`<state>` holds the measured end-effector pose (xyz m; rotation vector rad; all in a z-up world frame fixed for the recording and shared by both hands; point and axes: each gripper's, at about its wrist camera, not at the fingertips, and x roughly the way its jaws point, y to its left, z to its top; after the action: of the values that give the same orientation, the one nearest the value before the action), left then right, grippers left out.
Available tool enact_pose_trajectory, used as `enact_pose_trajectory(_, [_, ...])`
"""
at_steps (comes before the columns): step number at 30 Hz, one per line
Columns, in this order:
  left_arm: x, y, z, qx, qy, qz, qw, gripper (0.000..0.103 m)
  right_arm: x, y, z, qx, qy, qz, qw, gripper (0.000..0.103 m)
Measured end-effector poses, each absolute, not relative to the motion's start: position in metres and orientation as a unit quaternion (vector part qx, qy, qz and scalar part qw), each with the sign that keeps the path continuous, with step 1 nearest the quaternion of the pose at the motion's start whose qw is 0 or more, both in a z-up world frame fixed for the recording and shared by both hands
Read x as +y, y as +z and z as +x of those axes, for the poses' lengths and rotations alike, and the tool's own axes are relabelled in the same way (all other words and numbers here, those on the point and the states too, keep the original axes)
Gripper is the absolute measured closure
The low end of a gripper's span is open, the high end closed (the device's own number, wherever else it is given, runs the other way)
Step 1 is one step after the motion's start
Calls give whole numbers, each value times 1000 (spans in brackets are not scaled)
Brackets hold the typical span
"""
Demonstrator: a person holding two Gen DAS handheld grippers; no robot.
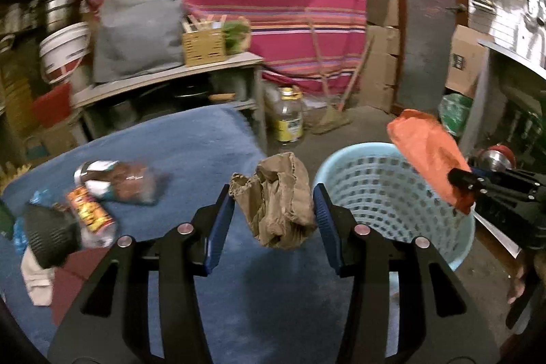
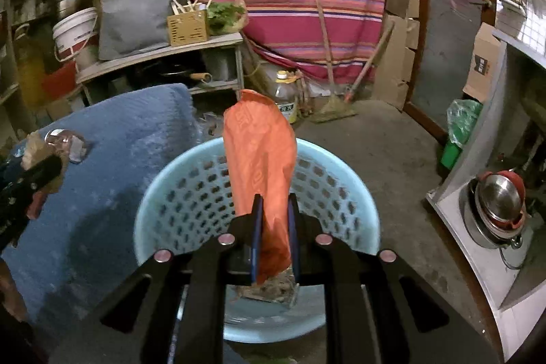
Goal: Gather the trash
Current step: 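Carry the brown paper and orange cloth over the light-blue basket, then open both tools to drop the paper and orange cloth into the basket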
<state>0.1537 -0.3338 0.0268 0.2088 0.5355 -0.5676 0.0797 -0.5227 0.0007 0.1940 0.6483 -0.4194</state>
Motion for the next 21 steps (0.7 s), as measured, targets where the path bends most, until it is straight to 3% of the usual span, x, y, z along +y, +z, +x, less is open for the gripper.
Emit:
enact_pose_trajectory(17, [-408,7,149,273,-302,137,903,56,-563,-32,85,355,-200,135,903,87])
enact_pose_trajectory(19, [-408,8,150,272,-301,136,904,56,-565,-34,85,358,-203,135,901,80])
enact_pose_trajectory(21, [-408,9,151,272,-300,134,904,56,-566,-34,83,355,-207,135,901,55])
